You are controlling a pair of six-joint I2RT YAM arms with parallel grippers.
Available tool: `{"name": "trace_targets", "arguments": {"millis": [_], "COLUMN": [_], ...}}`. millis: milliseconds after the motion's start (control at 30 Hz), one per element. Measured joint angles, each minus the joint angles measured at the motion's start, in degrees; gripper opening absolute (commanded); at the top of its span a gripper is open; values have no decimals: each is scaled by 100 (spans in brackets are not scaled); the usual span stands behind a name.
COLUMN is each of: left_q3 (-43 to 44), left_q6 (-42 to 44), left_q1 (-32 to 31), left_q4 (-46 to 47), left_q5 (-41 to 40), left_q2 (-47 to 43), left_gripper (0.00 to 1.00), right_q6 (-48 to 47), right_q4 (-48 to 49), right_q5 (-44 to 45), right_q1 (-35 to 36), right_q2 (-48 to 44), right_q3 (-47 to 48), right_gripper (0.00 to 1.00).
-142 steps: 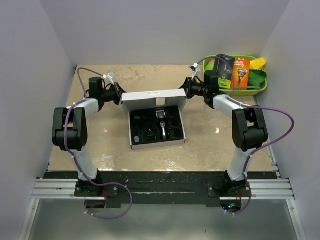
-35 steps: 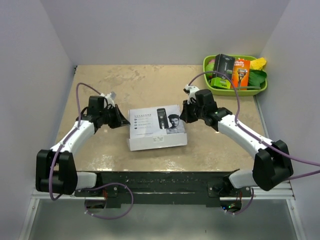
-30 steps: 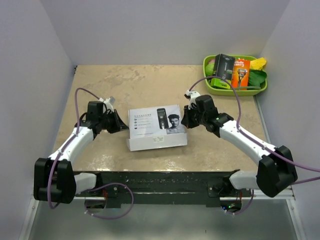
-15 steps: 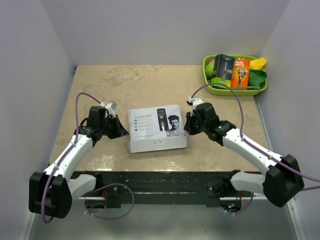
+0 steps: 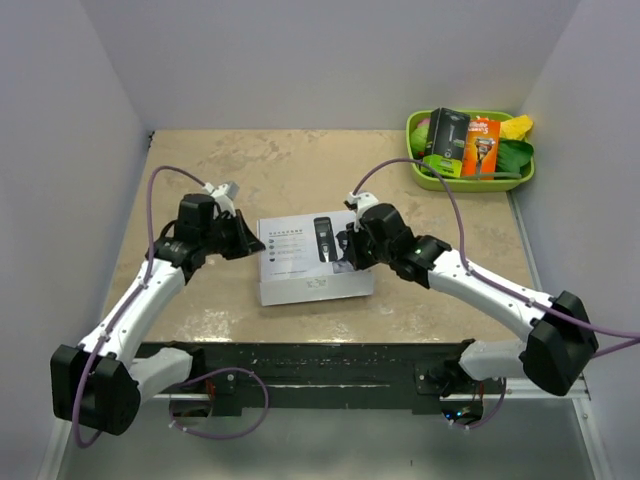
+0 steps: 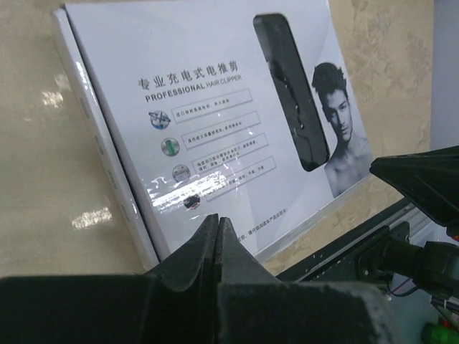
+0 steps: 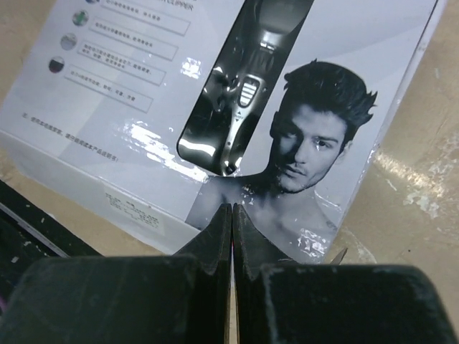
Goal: Sort the hair-cutting tools
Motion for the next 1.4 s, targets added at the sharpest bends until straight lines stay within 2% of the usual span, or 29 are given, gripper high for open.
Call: {"name": "trace_targets", "arguments": {"millis": [167, 500, 733, 900, 967, 1000, 1100, 1200, 1233, 1400], "left_q3": [-492, -997, -1008, -1005, -1003, -999, -994, -994, -994, -1045], "left_q6": [-153, -605, -796, -798, -798, -798, -868, -984, -1023, -1364], "left_q1": [-481, -1578, -1764, -1788, -1788, -1790, -1790, -1790, -1790, -1790], "left_q4": [179, 671, 925, 385, 144, 48, -289, -619, -699, -1003], "left_q5": [-136, -999, -1215, -1482, -1591, -1635, -1851, -2192, -2291, -2710], "left_q2": [308, 774, 822, 439, 212, 122, -227, -619, -726, -1145], "left_gripper": [0, 0, 0, 0, 0, 0, 0, 5, 5, 8], "right_q6": [129, 234, 328, 404, 446, 483, 621, 817, 879, 1252], "right_q4": [50, 149, 275, 116, 26, -17, -142, -219, -260, -448], "right_q5": [216, 586, 734, 979, 1139, 1220, 1517, 1803, 1908, 2352], "right_q1": [201, 262, 306, 306, 306, 306, 306, 306, 306, 306], "right_q2": [249, 409, 485, 173, -37, -120, -245, -365, -435, -645], "right_q3": [-221, -651, -748, -804, -809, -809, -824, -975, -1054, -1292], "right_gripper": [0, 0, 0, 0, 10, 19, 31, 42, 50, 56]}}
